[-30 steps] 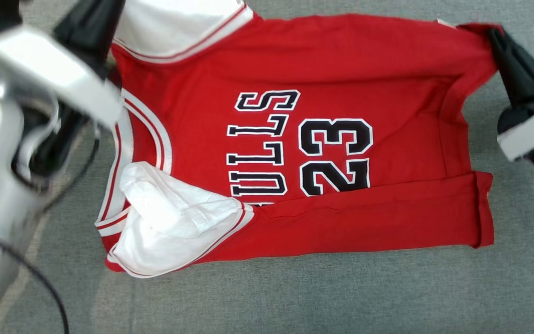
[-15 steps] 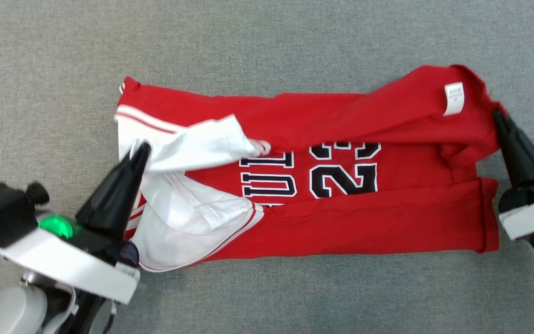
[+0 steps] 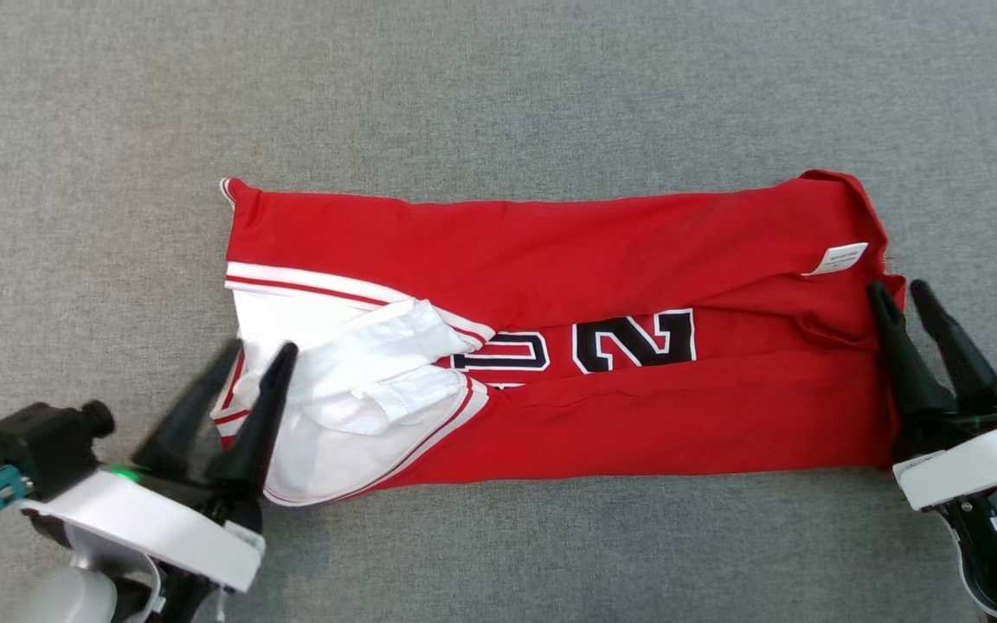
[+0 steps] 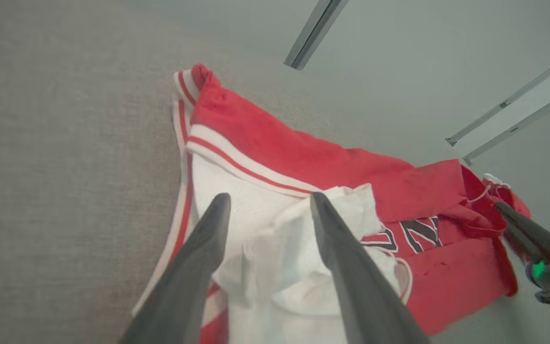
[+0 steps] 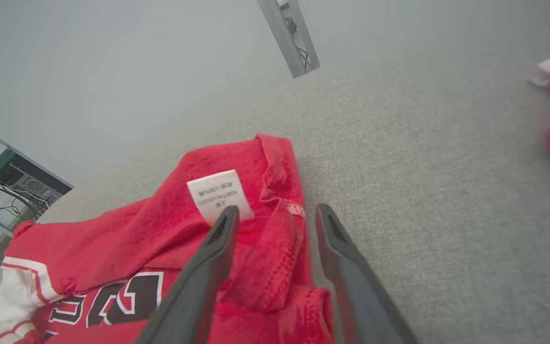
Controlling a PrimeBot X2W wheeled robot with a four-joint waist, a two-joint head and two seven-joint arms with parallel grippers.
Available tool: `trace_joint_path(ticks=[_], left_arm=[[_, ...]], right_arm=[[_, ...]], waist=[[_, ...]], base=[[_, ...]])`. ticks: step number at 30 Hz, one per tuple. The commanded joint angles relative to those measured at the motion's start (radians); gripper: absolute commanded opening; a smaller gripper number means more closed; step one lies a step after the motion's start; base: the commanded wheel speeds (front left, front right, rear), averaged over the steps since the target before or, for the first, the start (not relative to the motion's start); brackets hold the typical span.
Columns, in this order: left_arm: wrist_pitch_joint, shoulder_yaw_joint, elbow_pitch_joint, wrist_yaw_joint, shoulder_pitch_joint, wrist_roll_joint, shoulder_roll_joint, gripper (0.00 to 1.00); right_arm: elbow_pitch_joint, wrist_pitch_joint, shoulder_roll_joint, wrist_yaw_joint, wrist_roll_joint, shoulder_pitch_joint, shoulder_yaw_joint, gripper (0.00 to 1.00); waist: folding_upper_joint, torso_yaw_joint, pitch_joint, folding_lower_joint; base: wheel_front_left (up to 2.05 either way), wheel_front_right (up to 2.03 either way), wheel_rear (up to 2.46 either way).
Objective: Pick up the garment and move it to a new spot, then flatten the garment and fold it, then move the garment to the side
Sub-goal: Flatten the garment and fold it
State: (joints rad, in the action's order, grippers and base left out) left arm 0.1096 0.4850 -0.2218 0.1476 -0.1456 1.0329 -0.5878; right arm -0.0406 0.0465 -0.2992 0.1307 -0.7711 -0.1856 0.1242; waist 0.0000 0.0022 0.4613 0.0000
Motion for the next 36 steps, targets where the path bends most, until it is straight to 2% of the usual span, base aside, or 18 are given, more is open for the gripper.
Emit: trace_joint_path(ticks=[1, 7, 12, 16, 21, 26, 36], left_arm=[[0.023, -0.012, 0.001, 0.010, -0.025, -0.024, 0.002, 1.00], [0.129, -0.051, -0.015, 0.076, -0.071, -0.177, 0.029, 1.00], [0.153, -0.109, -0.028, 0.156, -0.100, -0.320, 0.099, 1.00], [0.153, -0.160, -0.035, 0.185, -0.105, -0.443, 0.151, 1.00], [0.154, -0.194, 0.008, 0.171, -0.064, -0.568, 0.190, 1.00], [0.154, -0.215, 0.066, 0.146, -0.046, -0.625, 0.202, 1.00], [0.154, -0.247, 0.174, 0.082, -0.002, -0.656, 0.238, 1.00]], right_arm=[[0.012, 0.015, 0.006, 0.000, 0.016, 0.006, -0.012, 1.00], [0.057, 0.098, 0.058, 0.000, 0.147, 0.008, -0.096, 1.00], [0.082, 0.149, 0.099, 0.000, 0.293, -0.001, -0.143, 1.00], [0.082, 0.167, 0.127, 0.000, 0.396, 0.002, -0.153, 1.00], [0.059, 0.165, 0.145, 0.000, 0.463, 0.019, -0.144, 1.00], [0.034, 0.160, 0.154, 0.000, 0.485, 0.034, -0.134, 1.00], [-0.026, 0.152, 0.155, 0.000, 0.484, 0.042, -0.122, 1.00]], waist=[[0.0000, -0.004, -0.008, 0.0000], [0.0000, -0.013, -0.040, 0.0000], [0.0000, -0.018, -0.075, 0.0000], [0.0000, -0.020, -0.106, 0.0000], [0.0000, -0.022, -0.149, 0.0000], [0.0000, -0.020, -0.177, 0.0000], [0.0000, -0.004, -0.212, 0.0000]], base=[[0.00, 0.00, 0.00], [0.00, 0.00, 0.00], [0.00, 0.00, 0.00], [0.00, 0.00, 0.00], [0.00, 0.00, 0.00], [0.00, 0.00, 0.00], [0.00, 0.00, 0.00]])
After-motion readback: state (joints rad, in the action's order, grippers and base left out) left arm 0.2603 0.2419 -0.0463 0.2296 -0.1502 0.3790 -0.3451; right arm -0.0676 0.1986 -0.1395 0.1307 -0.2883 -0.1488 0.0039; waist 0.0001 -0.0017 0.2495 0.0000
